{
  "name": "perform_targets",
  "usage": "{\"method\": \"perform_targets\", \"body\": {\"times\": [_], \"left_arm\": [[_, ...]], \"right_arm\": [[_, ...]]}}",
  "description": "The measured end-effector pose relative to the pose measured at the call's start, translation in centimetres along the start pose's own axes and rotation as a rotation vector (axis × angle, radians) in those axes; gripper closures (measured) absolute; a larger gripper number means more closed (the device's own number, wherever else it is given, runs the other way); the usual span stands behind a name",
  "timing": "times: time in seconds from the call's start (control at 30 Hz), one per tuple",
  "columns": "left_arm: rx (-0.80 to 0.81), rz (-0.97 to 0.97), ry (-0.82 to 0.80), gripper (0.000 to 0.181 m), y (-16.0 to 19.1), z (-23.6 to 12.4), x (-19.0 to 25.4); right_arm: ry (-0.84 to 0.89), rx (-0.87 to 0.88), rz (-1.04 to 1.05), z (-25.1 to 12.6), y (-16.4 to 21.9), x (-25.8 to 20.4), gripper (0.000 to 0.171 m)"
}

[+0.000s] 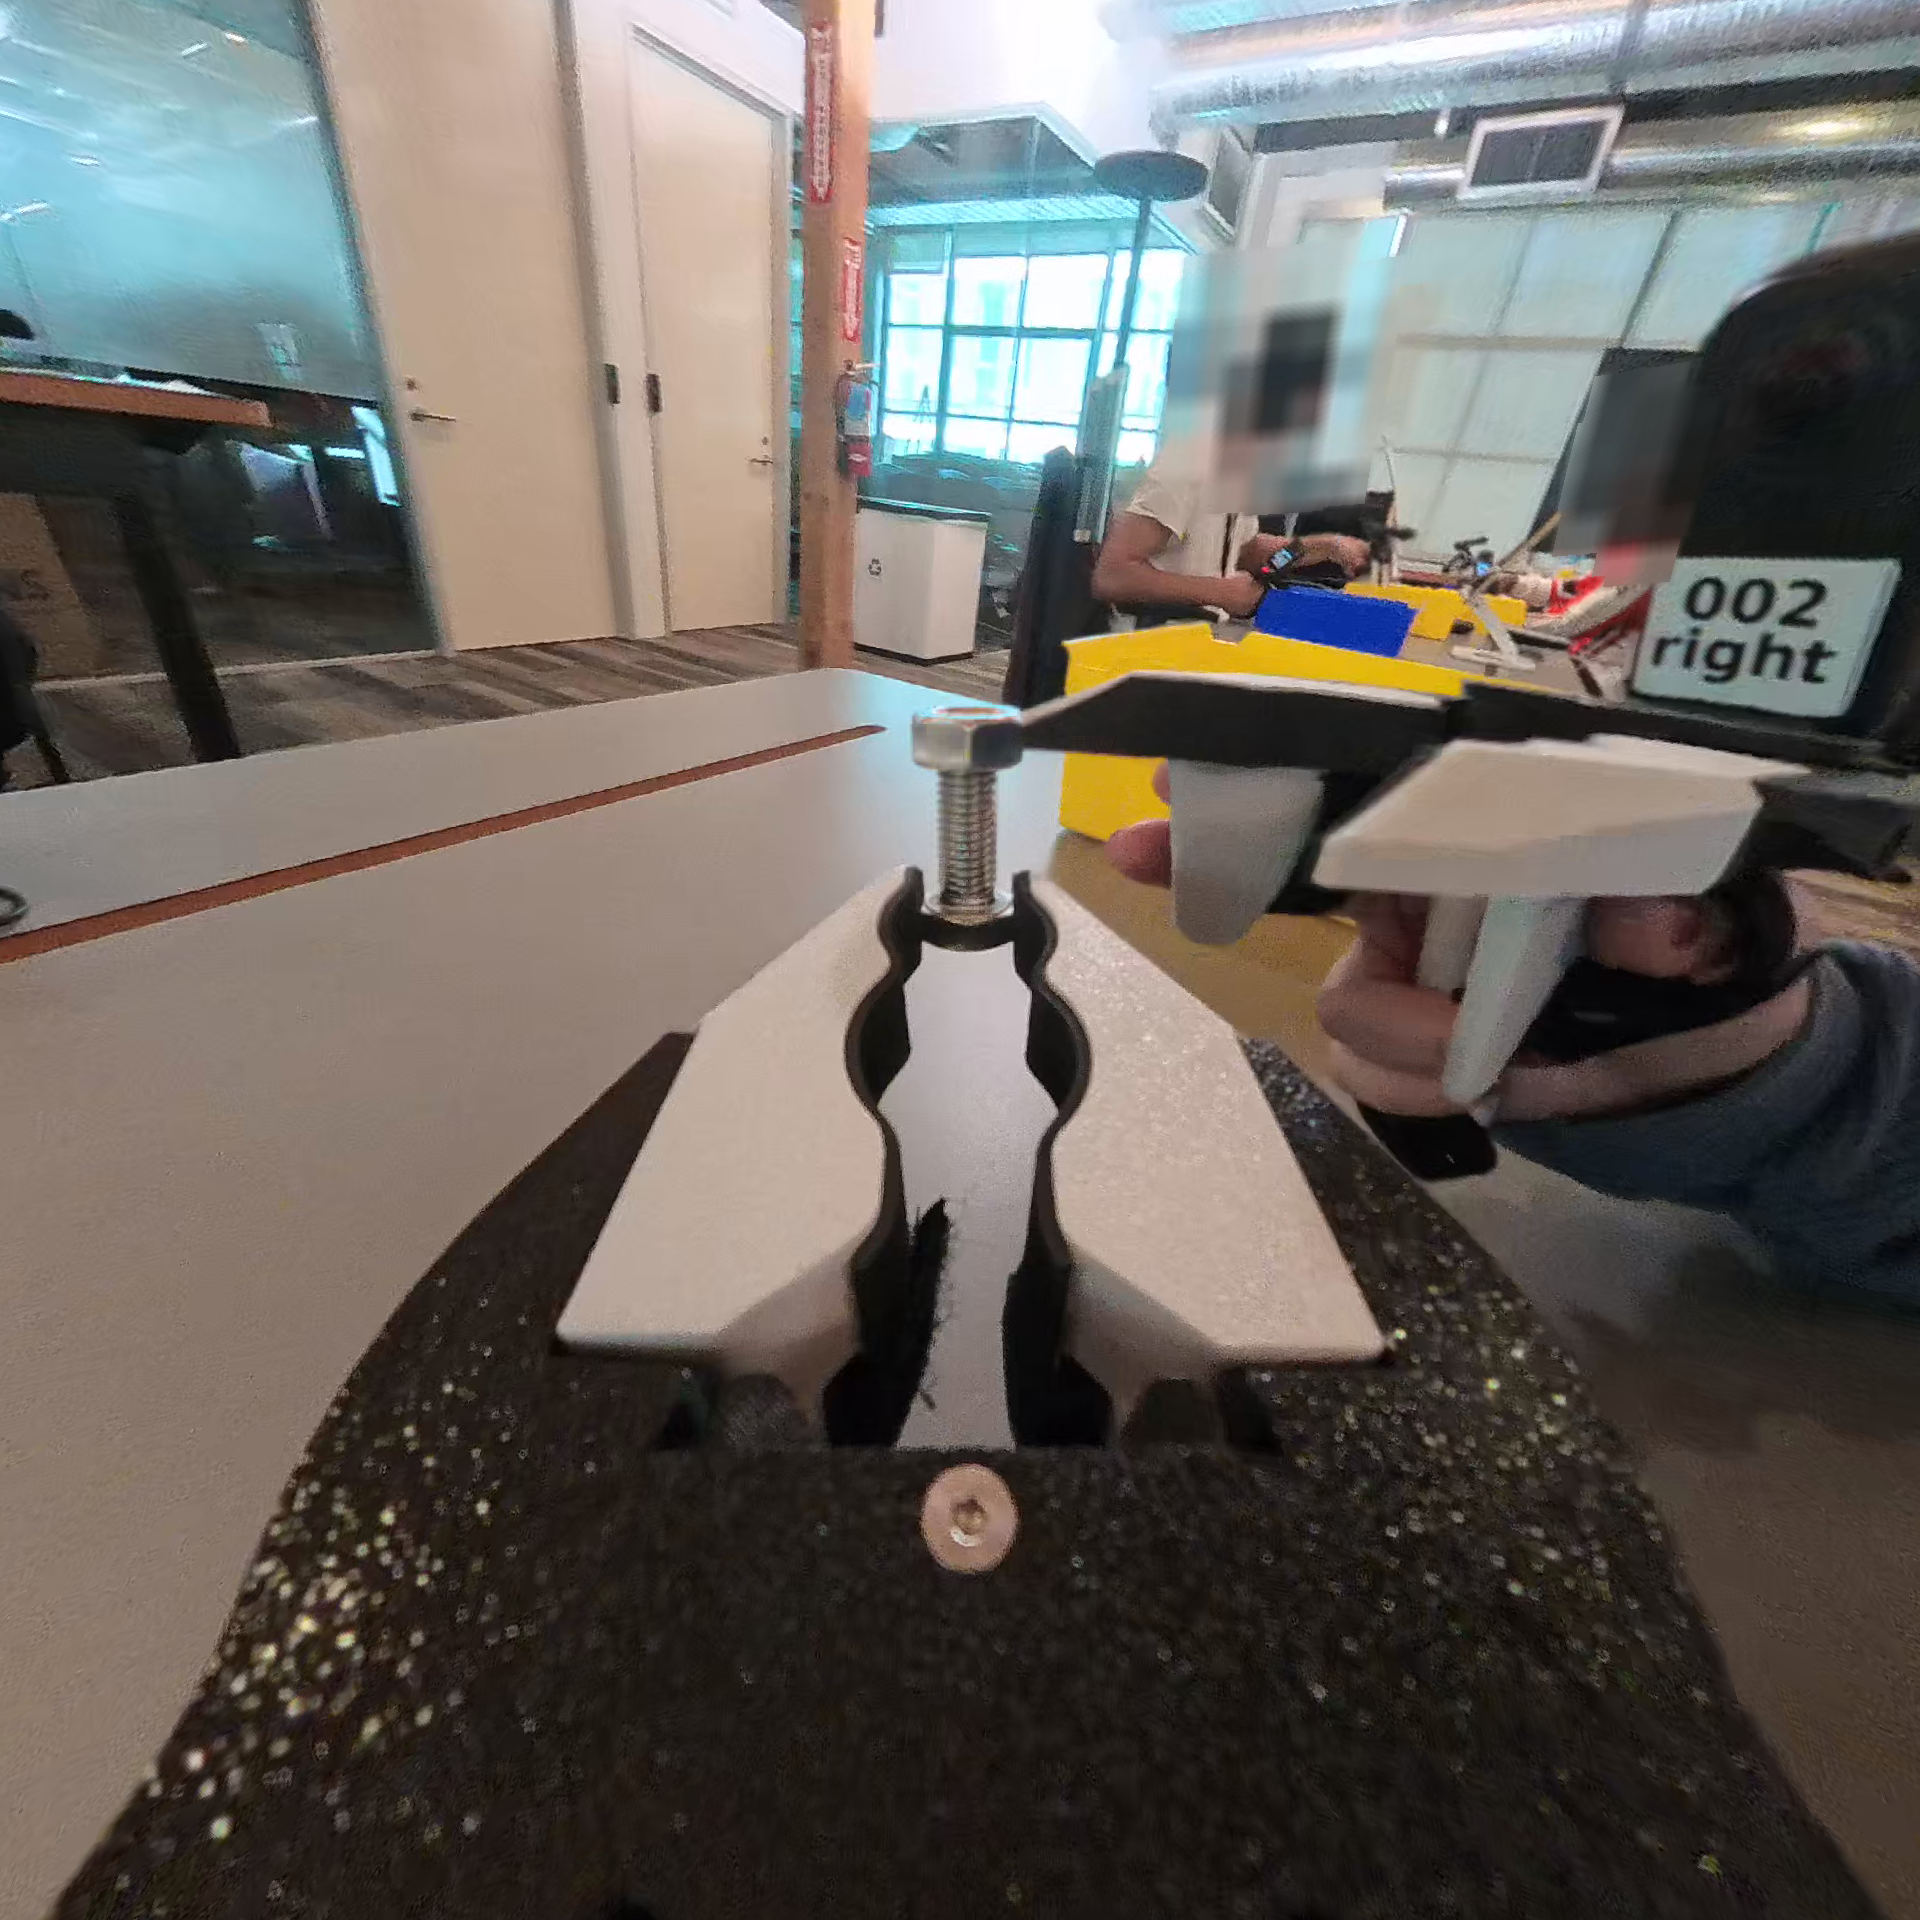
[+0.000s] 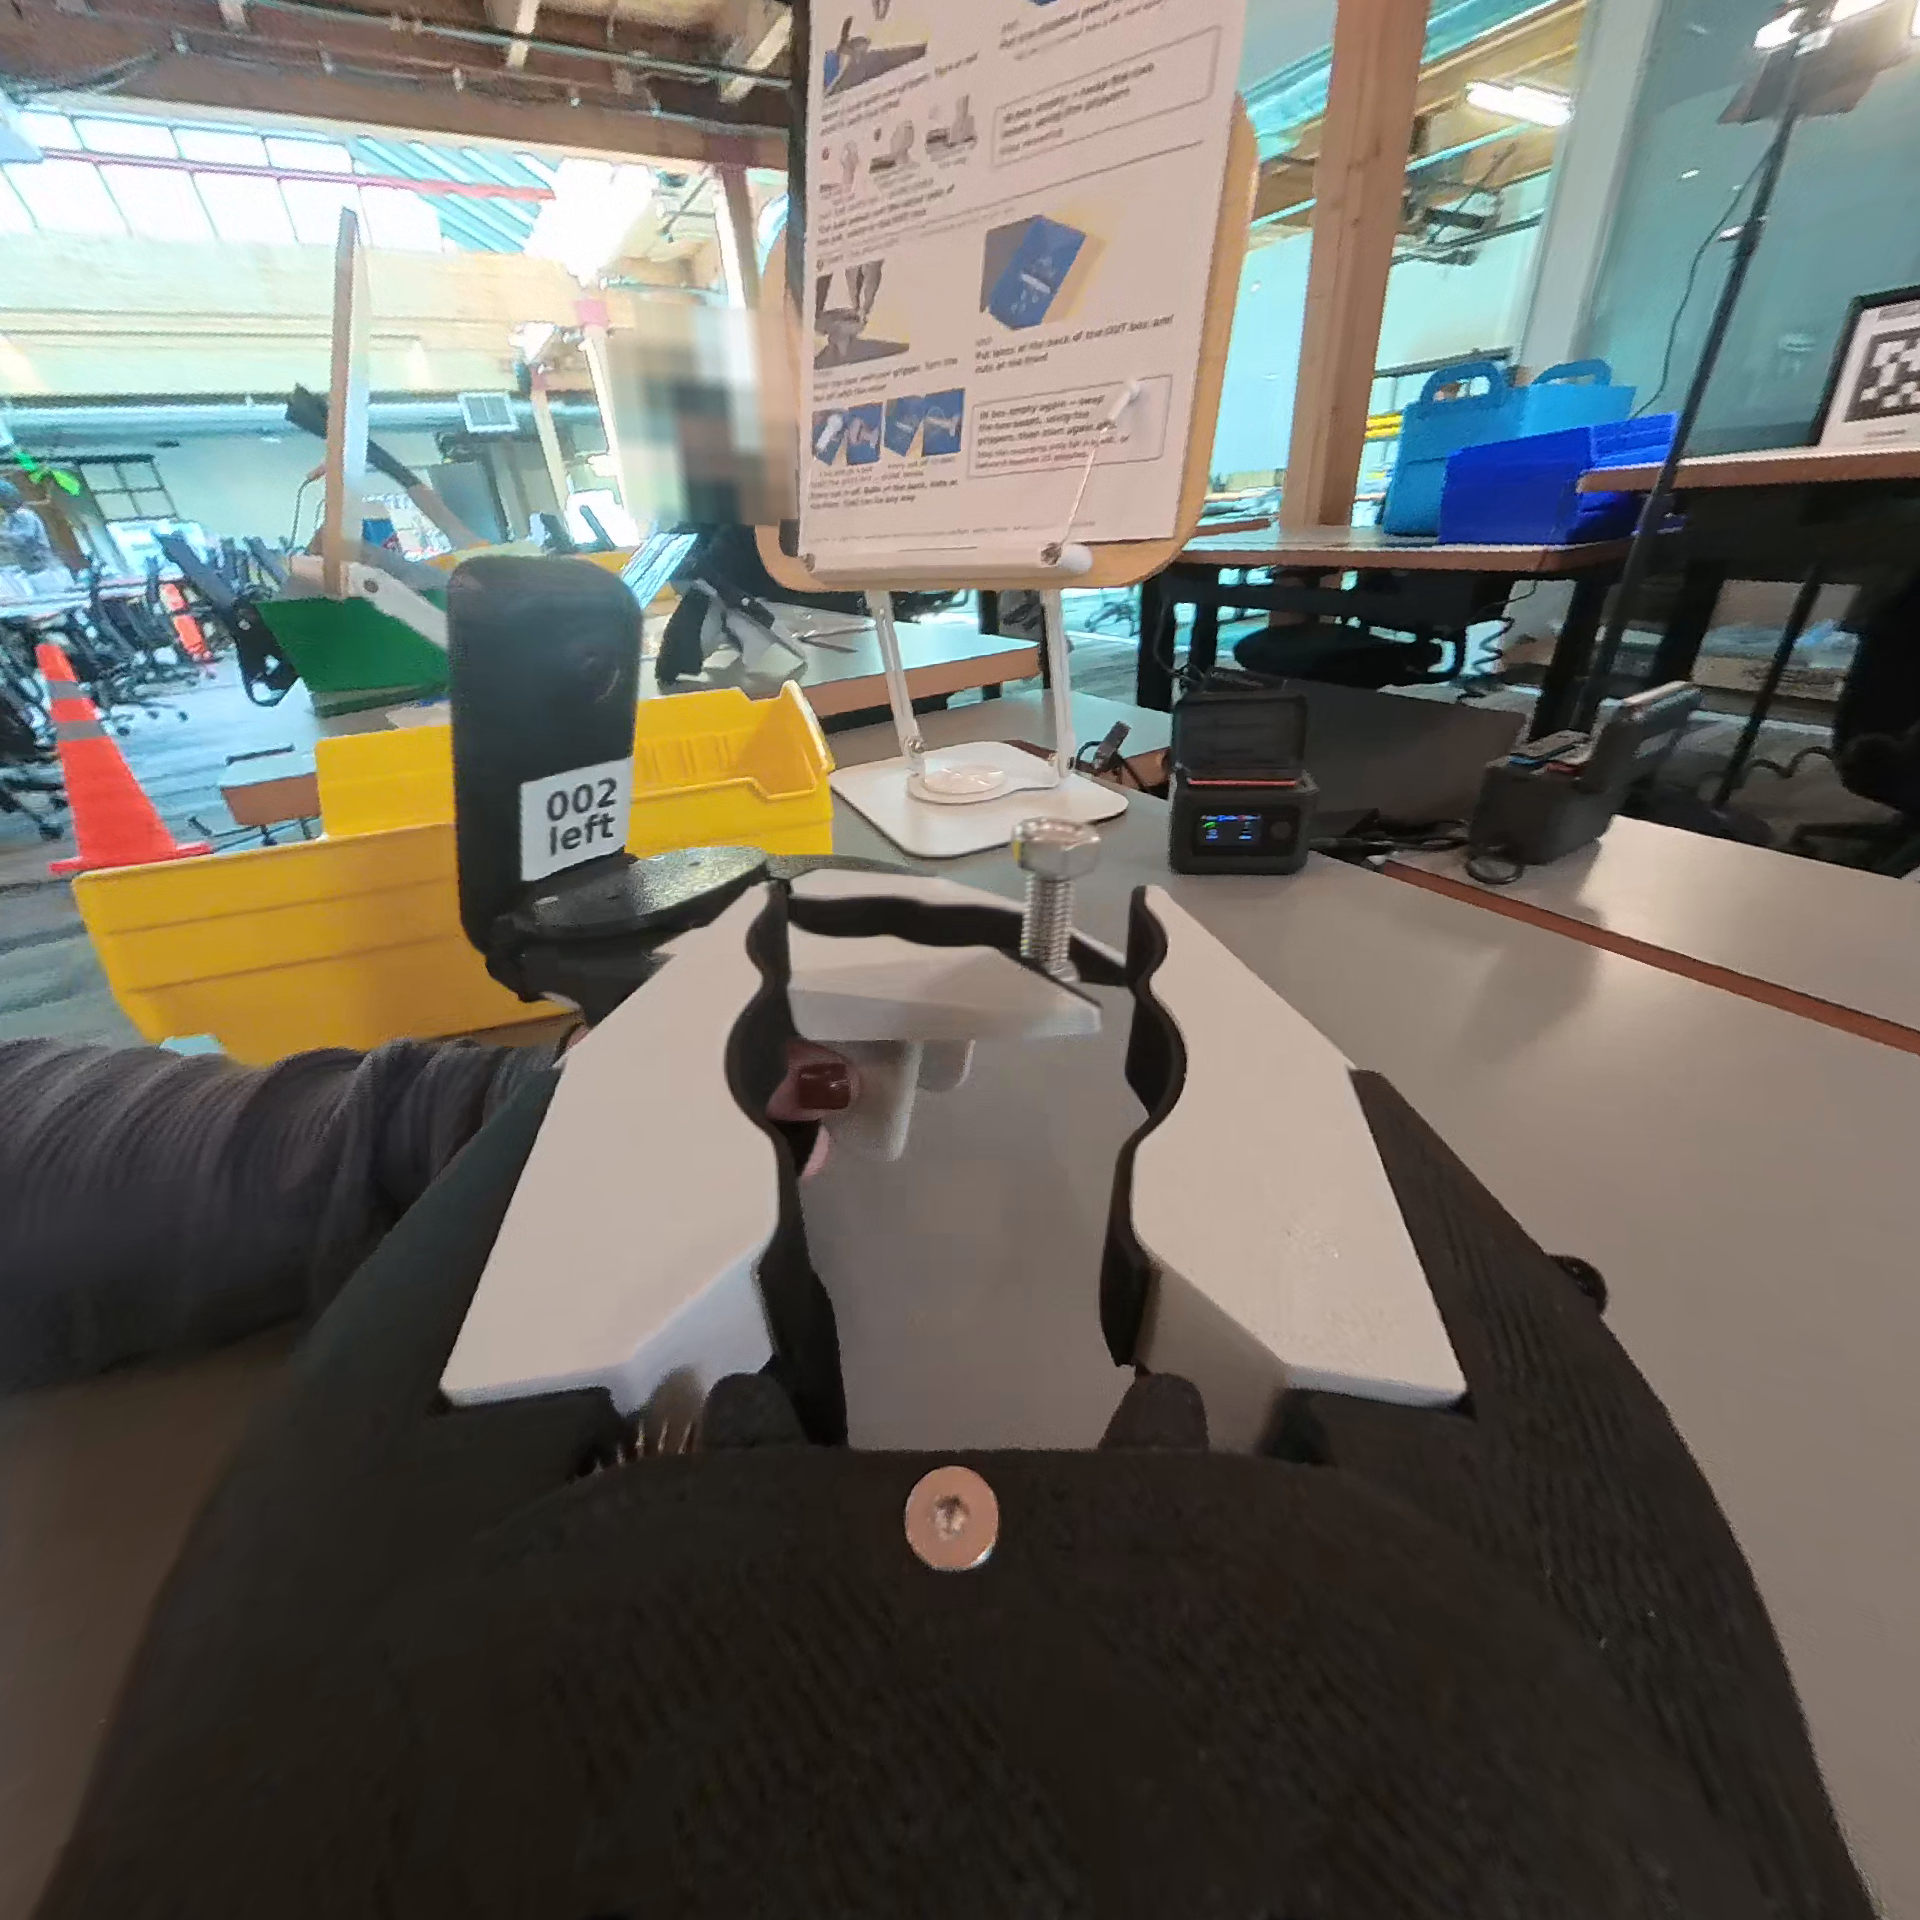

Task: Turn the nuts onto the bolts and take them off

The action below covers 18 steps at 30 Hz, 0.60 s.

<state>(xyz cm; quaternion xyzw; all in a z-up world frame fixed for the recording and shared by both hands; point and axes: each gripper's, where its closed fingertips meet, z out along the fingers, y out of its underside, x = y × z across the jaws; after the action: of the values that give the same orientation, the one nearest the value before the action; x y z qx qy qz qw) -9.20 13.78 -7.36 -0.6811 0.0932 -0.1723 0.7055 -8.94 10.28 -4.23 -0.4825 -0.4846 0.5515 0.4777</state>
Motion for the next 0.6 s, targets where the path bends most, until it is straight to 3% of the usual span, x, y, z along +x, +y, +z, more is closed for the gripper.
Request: {"method": "perform_targets", "body": {"times": [0.2,0.37,0.6], "left_arm": [[-0.058,0.070,0.243,0.166,1.1,0.9,4.9],[0.028,-0.023,-0.009,0.166,-0.3,0.1,-0.1],[-0.053,0.063,0.258,0.166,1.1,1.2,5.5]], "right_arm": [[-0.006,0.027,0.007,0.0,-0.2,0.0,0.103],[-0.045,0.006,0.022,-0.2,-0.1,-0.3,0.115],[-0.017,0.045,0.015,-0.3,-0.6,0.1,0.109]]}}
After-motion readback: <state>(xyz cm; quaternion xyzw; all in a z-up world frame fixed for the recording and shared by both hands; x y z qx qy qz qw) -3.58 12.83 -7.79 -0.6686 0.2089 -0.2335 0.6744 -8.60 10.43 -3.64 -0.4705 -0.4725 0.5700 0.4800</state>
